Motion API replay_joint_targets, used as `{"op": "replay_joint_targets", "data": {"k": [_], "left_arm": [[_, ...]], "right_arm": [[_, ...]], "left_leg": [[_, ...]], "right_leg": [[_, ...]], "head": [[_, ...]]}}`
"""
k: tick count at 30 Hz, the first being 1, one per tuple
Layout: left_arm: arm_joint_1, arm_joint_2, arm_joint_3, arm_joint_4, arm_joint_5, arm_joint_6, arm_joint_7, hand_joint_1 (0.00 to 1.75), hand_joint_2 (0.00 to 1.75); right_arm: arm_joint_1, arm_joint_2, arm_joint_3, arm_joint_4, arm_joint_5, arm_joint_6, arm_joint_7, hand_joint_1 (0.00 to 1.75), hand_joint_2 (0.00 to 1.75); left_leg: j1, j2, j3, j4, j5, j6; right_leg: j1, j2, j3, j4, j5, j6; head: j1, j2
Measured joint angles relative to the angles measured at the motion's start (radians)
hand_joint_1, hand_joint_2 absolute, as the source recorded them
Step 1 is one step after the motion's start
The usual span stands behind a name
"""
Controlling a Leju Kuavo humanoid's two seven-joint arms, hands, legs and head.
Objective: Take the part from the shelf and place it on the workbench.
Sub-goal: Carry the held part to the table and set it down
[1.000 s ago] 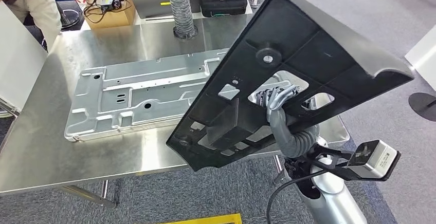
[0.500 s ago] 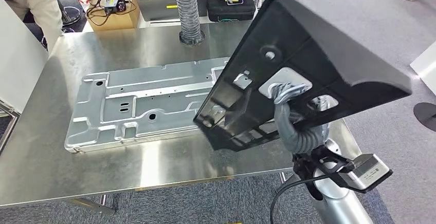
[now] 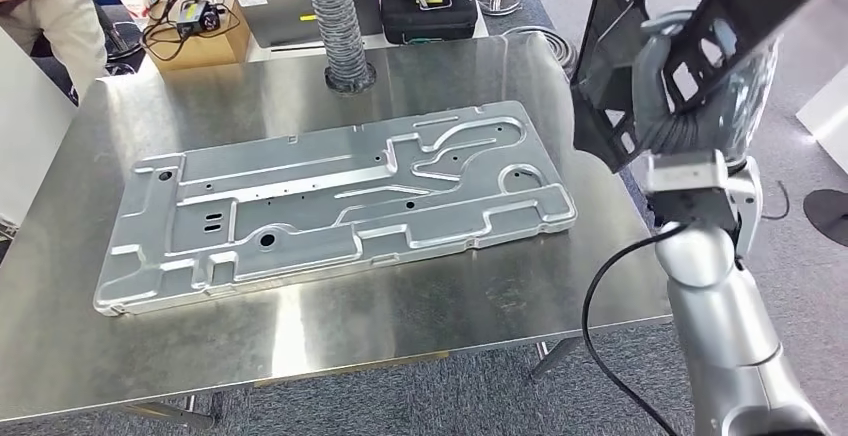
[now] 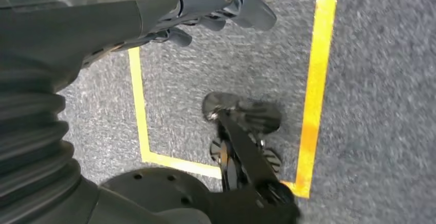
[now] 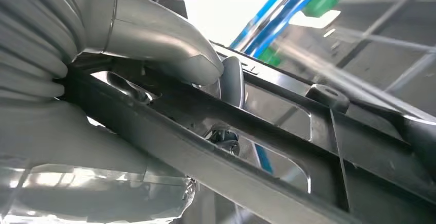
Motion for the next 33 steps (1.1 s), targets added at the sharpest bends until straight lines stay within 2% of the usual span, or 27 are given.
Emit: {"op": "replay_joint_targets", "data": {"k": [1,2,4,6,7,8,10,11,12,13,14,15,17,18,20,22,24,26,27,28,29,31,33], "left_arm": [[-0.002,0.001,0.002,0.0,-0.002,0.0,0.0,0.0,1.75],[-0.005,0.001,0.004,0.0,-0.004,0.0,-0.001,0.0,1.75],[-0.008,0.002,0.008,0.0,-0.009,-0.004,-0.001,0.0,1.75],[-0.011,0.001,0.008,0.0,-0.02,-0.014,-0.001,0.0,1.75],[-0.015,0.001,0.009,0.0,-0.027,-0.019,-0.002,0.0,1.75],[-0.02,0.0,0.009,0.0,-0.034,-0.025,-0.002,0.0,1.75],[-0.028,0.0,0.009,0.0,-0.046,-0.034,-0.004,0.0,1.75],[-0.03,0.0,0.009,0.0,-0.052,-0.037,-0.004,0.0,1.75],[-0.03,0.0,0.009,0.0,-0.056,-0.039,-0.005,0.0,1.75],[-0.03,0.0,0.009,0.0,-0.059,-0.04,-0.006,0.0,1.75],[-0.03,0.0,0.009,0.0,-0.062,-0.04,-0.006,0.0,1.75],[-0.029,0.0,0.009,0.0,-0.064,-0.041,-0.007,0.0,1.75],[-0.03,0.001,0.009,0.0,-0.066,-0.042,-0.009,0.0,1.75],[-0.031,0.001,0.01,0.0,-0.067,-0.042,-0.012,0.0,1.75],[-0.031,0.001,0.012,0.0,-0.068,-0.042,-0.017,0.0,1.75],[-0.028,0.0,0.014,0.0,-0.07,-0.042,-0.025,0.0,1.75],[-0.026,-0.002,0.016,0.0,-0.072,-0.043,-0.034,0.0,1.75],[-0.025,-0.003,0.018,0.0,-0.075,-0.043,-0.042,0.0,1.75],[-0.024,-0.003,0.02,0.0,-0.076,-0.043,-0.046,0.0,1.75],[-0.023,-0.003,0.021,0.0,-0.077,-0.043,-0.05,0.0,1.75],[-0.021,-0.004,0.022,0.0,-0.079,-0.042,-0.054,0.0,1.75],[-0.019,-0.004,0.023,0.0,-0.083,-0.038,-0.063,0.0,1.75],[-0.02,-0.004,0.023,0.0,-0.091,-0.034,-0.076,0.0,1.75]], "right_arm": [[-0.043,0.0,0.007,0.026,0.049,0.002,0.03,1.75,1.75],[-0.088,0.0,0.016,0.056,0.094,0.013,0.058,1.75,1.75],[-0.181,0.012,0.05,0.142,0.189,0.058,0.112,1.75,1.75],[-0.269,0.046,0.106,0.275,0.297,0.095,0.15,1.75,1.75],[-0.305,0.069,0.137,0.354,0.347,0.1,0.158,1.75,1.75],[-0.334,0.094,0.17,0.431,0.389,0.095,0.156,1.75,1.75],[-0.368,0.148,0.236,0.597,0.459,0.081,0.141,1.75,1.75],[-0.377,0.178,0.271,0.677,0.488,0.079,0.133,1.75,1.75],[-0.382,0.21,0.307,0.76,0.518,0.083,0.126,1.75,1.75],[-0.384,0.242,0.342,0.83,0.543,0.093,0.123,1.75,1.75],[-0.386,0.274,0.376,0.895,0.565,0.105,0.121,1.75,1.75],[-0.388,0.307,0.407,0.952,0.582,0.12,0.119,1.75,1.75],[-0.393,0.364,0.458,1.04,0.604,0.146,0.118,1.75,1.75],[-0.395,0.392,0.48,1.078,0.611,0.157,0.118,1.75,1.75],[-0.396,0.44,0.518,1.141,0.616,0.173,0.117,1.75,1.75],[-0.394,0.481,0.545,1.191,0.615,0.182,0.118,1.75,1.75],[-0.392,0.515,0.566,1.229,0.616,0.185,0.12,1.75,1.75],[-0.383,0.541,0.587,1.262,0.618,0.185,0.122,1.75,1.75],[-0.375,0.55,0.596,1.277,0.621,0.186,0.124,1.75,1.75],[-0.368,0.559,0.605,1.29,0.623,0.186,0.126,1.75,1.75],[-0.362,0.566,0.611,1.302,0.624,0.186,0.128,1.75,1.75],[-0.357,0.58,0.622,1.319,0.624,0.185,0.129,1.75,1.75],[-0.352,0.588,0.627,1.332,0.621,0.181,0.129,1.75,1.75]], "left_leg": [[-0.003,0.001,0.021,-0.063,0.025,0.007],[-0.005,0.002,0.034,-0.104,0.04,0.012],[-0.01,0.003,0.038,-0.126,0.043,0.017],[-0.007,0.007,0.046,-0.138,0.06,0.024],[-0.004,0.009,0.051,-0.147,0.066,0.028],[-0.001,0.011,0.055,-0.154,0.072,0.031],[0.0,0.01,0.055,-0.158,0.075,0.035],[0.001,0.009,0.055,-0.157,0.075,0.035],[0.002,0.008,0.055,-0.156,0.074,0.033],[0.004,0.007,0.055,-0.154,0.073,0.031],[0.006,0.005,0.055,-0.15,0.07,0.027],[0.008,0.003,0.055,-0.145,0.066,0.02],[0.006,0.002,0.048,-0.134,0.058,0.006],[0.005,0.002,0.043,-0.131,0.057,0.0],[0.007,0.002,0.04,-0.133,0.058,-0.013],[0.01,0.002,0.034,-0.116,0.042,-0.023],[0.012,0.002,-0.005,-0.027,-0.006,-0.029],[0.012,0.002,-0.072,0.108,-0.058,-0.031],[0.012,0.002,-0.094,0.149,-0.065,-0.031],[0.012,0.002,-0.099,0.151,-0.052,-0.031],[0.012,0.002,-0.084,0.114,-0.023,-0.029],[0.011,0.002,-0.02,-0.022,0.044,-0.023],[0.007,0.001,0.022,-0.109,0.067,-0.015]], "right_leg": [[0.002,0.001,0.0,0.001,-0.001,0.001],[0.003,0.001,-0.002,0.002,-0.001,0.004],[0.002,0.003,-0.006,0.002,0.001,0.014],[0.002,0.004,-0.006,0.003,-0.001,0.024],[0.001,0.004,-0.012,0.017,-0.012,0.028],[0.0,0.003,-0.028,0.053,-0.034,0.032],[-0.008,0.0,-0.085,0.176,-0.095,0.04],[-0.012,0.0,-0.115,0.238,-0.116,0.044],[-0.016,-0.001,-0.131,0.27,-0.119,0.048],[-0.02,-0.001,-0.13,0.264,-0.103,0.05],[-0.023,-0.002,-0.11,0.218,-0.07,0.052],[-0.026,-0.004,-0.08,0.148,-0.034,0.052],[-0.026,-0.005,-0.034,0.039,0.004,0.048],[-0.023,-0.005,-0.027,0.019,0.005,0.043],[-0.018,-0.004,-0.029,0.016,0.001,0.03],[-0.019,-0.004,-0.023,0.008,0.003,0.015],[-0.019,-0.004,-0.017,0.002,0.003,0.004],[-0.015,-0.004,-0.013,0.002,0.001,-0.002],[-0.013,-0.004,-0.011,0.002,-0.001,-0.004],[-0.012,-0.003,-0.009,0.002,-0.003,-0.005],[-0.011,-0.001,-0.007,0.003,-0.004,-0.004],[-0.009,0.003,-0.004,0.006,-0.009,0.001],[-0.005,0.006,-0.005,0.008,-0.011,0.01]], "head": [[0.001,0.0],[0.001,0.0],[0.002,0.0],[0.002,0.0],[0.002,0.0],[0.004,0.0],[0.006,0.0],[0.006,0.0],[0.006,0.0],[0.006,0.0],[0.006,0.0],[0.006,0.0],[0.005,0.0],[0.003,0.0],[0.0,0.0],[-0.003,0.0],[-0.006,0.0],[-0.006,0.0],[-0.006,0.0],[-0.006,0.0],[-0.006,0.0],[-0.006,0.0],[-0.006,0.0]]}}
